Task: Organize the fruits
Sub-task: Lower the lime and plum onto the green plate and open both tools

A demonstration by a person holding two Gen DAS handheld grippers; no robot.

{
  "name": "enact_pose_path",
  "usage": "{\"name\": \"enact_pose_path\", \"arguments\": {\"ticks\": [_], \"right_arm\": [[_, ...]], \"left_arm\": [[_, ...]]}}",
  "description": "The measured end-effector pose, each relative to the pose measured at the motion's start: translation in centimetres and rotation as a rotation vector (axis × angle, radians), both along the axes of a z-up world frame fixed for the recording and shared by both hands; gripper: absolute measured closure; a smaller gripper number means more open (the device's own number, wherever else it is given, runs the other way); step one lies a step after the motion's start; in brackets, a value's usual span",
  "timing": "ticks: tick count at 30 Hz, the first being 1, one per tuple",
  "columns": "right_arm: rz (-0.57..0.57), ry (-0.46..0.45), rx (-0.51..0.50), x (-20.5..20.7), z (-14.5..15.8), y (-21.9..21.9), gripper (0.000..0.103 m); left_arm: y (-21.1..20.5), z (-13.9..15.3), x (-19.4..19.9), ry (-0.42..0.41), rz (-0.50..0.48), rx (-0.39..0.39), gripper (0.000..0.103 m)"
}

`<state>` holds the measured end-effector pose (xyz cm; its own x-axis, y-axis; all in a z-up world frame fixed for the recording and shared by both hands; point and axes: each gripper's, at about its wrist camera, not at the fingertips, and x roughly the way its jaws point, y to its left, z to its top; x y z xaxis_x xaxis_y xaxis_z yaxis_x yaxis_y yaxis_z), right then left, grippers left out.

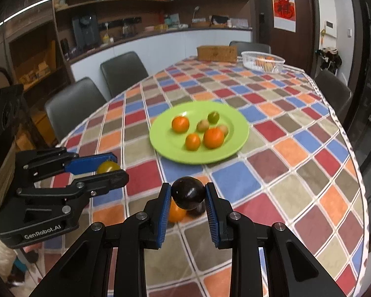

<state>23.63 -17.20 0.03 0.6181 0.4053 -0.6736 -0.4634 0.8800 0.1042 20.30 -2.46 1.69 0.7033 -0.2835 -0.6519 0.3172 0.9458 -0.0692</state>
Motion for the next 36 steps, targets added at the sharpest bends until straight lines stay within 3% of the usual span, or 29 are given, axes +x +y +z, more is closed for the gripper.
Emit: {"name": "enact_pose_path", "arguments": {"ticks": [20,36], "right_arm": [[-0.003,-0.038,0.025,7.8,2.0,2.4,0.074],[-0.036,0.058,0.018,16.0,-1.5,3.4,0.074]], "left_arm": [[2.3,1.2,8.0,-0.028,0.072,-0.032,0.076],[3.6,-1.9,16.5,0.059,0.092,-0.06,0.076]]}}
